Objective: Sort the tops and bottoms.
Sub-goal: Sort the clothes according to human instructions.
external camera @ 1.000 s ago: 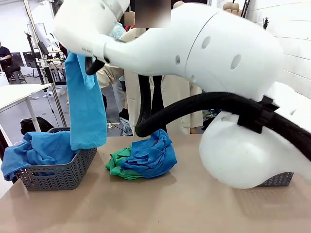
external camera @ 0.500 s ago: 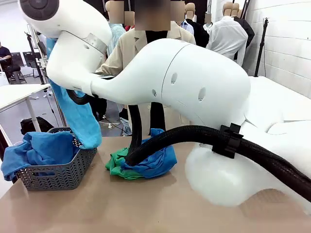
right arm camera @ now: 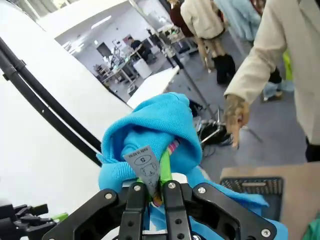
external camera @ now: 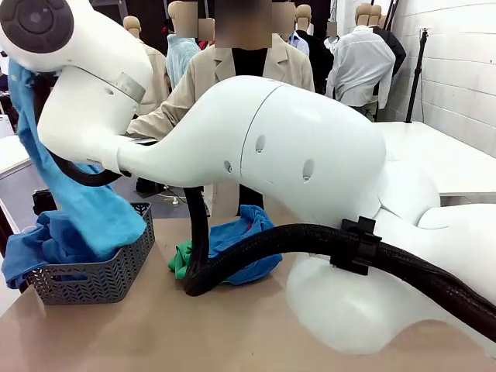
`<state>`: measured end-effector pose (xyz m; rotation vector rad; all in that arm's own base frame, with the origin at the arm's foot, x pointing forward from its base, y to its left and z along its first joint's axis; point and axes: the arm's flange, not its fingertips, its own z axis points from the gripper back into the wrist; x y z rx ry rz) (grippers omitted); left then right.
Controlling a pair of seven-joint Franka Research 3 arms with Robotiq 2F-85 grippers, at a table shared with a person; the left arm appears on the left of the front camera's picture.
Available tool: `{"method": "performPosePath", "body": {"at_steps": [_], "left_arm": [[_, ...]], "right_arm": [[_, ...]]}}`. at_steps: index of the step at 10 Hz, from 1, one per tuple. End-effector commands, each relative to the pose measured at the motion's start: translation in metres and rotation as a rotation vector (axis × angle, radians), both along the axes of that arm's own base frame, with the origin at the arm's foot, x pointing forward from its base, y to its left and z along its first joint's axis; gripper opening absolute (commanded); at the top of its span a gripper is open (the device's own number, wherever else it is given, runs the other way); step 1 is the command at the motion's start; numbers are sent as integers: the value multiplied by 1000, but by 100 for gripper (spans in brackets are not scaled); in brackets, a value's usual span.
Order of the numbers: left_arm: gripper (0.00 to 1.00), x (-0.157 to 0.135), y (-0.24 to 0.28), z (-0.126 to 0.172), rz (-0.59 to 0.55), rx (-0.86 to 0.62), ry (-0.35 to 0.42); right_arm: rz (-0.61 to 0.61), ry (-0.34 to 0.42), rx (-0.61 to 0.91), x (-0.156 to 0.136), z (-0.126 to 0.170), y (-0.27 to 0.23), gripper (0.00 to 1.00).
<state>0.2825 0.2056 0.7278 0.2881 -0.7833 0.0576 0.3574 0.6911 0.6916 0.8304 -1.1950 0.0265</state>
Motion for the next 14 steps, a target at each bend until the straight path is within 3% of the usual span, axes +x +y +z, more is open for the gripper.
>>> {"method": "performPosePath", "body": {"at_steps": [1, 3, 4, 6, 8, 10, 12, 14], "left_arm": [[100, 1, 0, 1, 2, -1, -1], [100, 1, 0, 1, 2, -1, -1], [100, 1, 0, 1, 2, -1, -1], [100, 1, 0, 1, 2, -1, -1], [100, 1, 0, 1, 2, -1, -1], [100, 1, 0, 1, 2, -1, -1], [100, 1, 0, 1, 2, -1, -1], [100, 1, 0, 1, 2, -1, -1]], "right_arm": [[53, 115, -25, 168, 95, 292, 0], [66, 311, -38, 199, 23, 305, 0], [25, 338, -105, 207, -27, 305, 0], [-76, 325, -240, 217, -87, 293, 0], [-70, 407, -483, 212, -148, 271, 0], [-51, 579, -564, 205, -195, 239, 0], [-23, 659, -623, 199, -233, 228, 0], [11, 727, -627, 199, -253, 227, 0]]}}
